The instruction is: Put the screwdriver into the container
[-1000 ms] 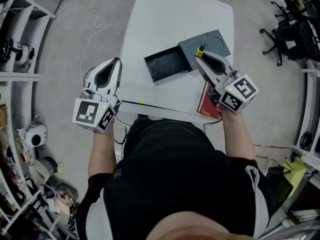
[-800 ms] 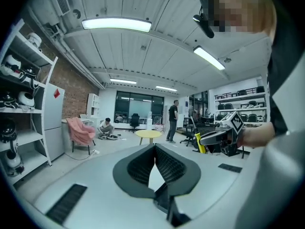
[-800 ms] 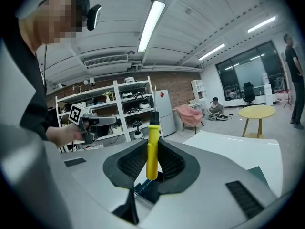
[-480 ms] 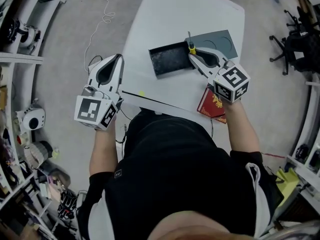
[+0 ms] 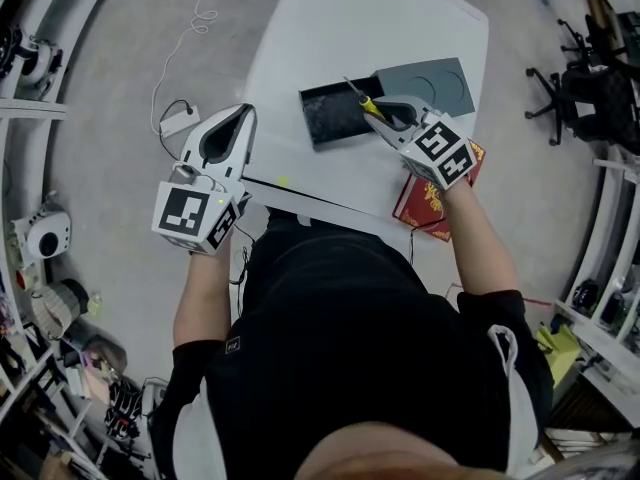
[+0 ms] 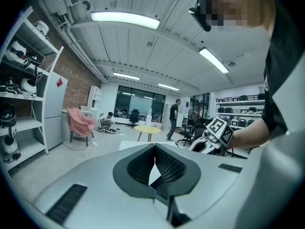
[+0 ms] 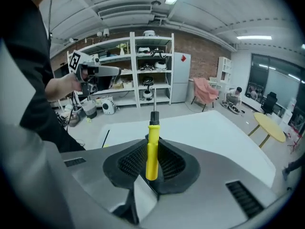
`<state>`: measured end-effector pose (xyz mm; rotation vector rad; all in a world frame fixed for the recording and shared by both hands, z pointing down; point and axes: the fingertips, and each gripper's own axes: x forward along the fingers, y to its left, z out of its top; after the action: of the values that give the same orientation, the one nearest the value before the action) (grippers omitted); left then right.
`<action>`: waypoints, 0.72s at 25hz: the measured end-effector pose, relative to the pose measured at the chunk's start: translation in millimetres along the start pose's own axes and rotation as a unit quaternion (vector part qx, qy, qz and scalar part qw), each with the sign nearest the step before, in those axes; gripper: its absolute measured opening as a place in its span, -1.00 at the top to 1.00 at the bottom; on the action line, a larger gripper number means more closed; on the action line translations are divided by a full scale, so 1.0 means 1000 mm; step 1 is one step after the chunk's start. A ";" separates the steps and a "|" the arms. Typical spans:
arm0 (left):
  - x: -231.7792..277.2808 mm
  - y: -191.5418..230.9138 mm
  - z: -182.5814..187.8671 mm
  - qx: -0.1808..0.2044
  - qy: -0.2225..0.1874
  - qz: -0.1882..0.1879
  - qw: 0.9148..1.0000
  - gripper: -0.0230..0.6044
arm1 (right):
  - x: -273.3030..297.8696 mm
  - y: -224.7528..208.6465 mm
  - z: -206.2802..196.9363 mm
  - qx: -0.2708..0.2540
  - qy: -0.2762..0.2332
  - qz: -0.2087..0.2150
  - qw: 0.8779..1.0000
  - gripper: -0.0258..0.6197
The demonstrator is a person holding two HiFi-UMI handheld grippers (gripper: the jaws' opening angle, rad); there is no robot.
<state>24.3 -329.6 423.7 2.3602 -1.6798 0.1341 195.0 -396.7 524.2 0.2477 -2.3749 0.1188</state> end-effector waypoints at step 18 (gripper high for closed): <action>-0.006 0.024 -0.016 -0.022 0.003 0.001 1.000 0.88 | 0.071 -0.010 -0.066 -0.092 0.224 0.029 0.970 0.67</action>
<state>0.6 -327.5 441.2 2.3233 -1.6651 0.1027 190.8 -405.9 621.3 0.0535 -1.9279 -0.0195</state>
